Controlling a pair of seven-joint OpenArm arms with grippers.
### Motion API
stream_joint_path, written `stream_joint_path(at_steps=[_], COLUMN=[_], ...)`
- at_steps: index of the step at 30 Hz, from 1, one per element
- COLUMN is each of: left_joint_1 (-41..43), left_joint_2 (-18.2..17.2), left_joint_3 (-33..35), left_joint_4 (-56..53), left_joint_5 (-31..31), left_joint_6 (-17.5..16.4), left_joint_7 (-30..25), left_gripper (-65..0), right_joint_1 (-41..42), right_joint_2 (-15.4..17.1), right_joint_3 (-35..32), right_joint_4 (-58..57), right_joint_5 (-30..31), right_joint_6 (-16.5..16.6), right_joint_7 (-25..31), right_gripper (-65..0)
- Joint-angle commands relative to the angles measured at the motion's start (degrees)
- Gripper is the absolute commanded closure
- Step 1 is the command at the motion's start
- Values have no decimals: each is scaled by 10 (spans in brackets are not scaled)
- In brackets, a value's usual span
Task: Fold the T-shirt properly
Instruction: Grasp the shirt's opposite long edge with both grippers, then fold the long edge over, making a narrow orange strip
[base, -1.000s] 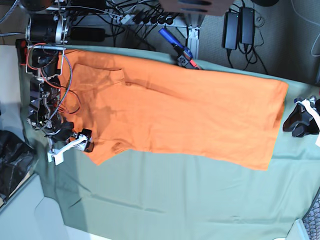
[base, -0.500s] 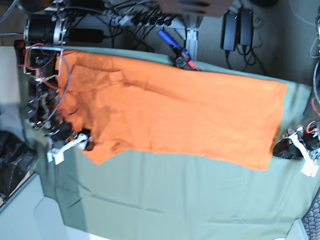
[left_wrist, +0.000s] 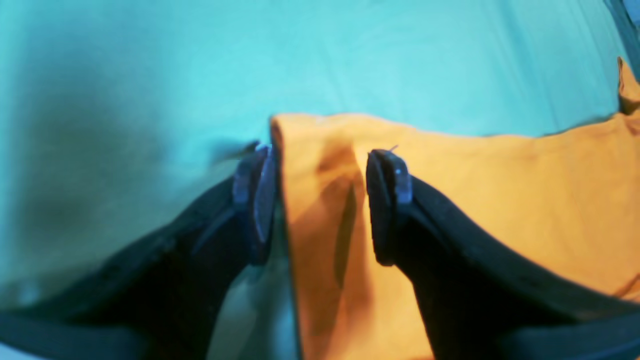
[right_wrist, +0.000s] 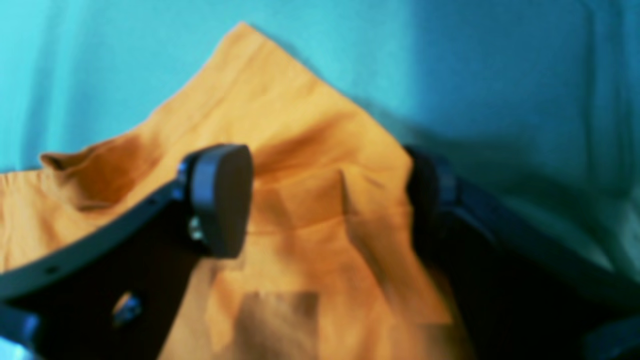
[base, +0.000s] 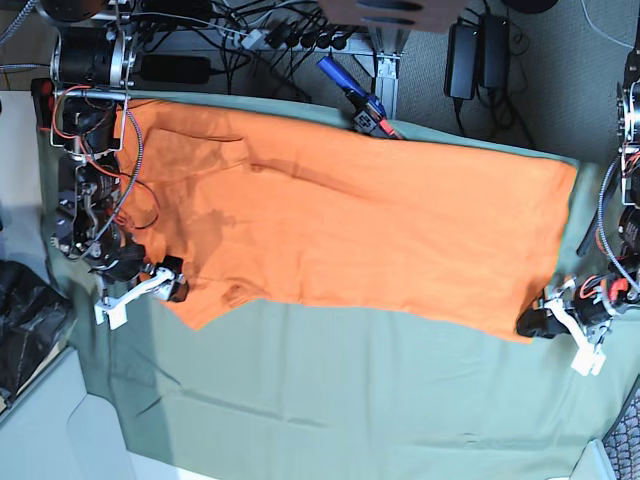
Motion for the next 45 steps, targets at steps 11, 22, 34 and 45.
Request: stream_joint_path(at_steps=[11, 22, 34, 45], left_joint_1=[-14, -13, -1, 32], left_joint_2=[-2, -23, -30, -82], left_joint_3=[0, 0, 1, 1], left_joint_4=[13, 44, 60, 120], left_joint_5=[-104, -153, -155, -272], left_joint_6=[-5, -5, -5, -5], left_joint_7=[64, 115, 137, 256], left_gripper=[-189, -62, 0, 0], right_joint_1=[10, 11, 11, -51], right_joint_2=[8, 11, 11, 67], right_joint_3=[2, 16, 40, 43], right_joint_4=[5, 5, 6, 59], right_joint_5=[6, 6, 21, 86], right_joint_6=[66, 66, 66, 76], right_joint_7=[-14, -14, -15, -71], right_gripper=[-320, 0, 0, 0])
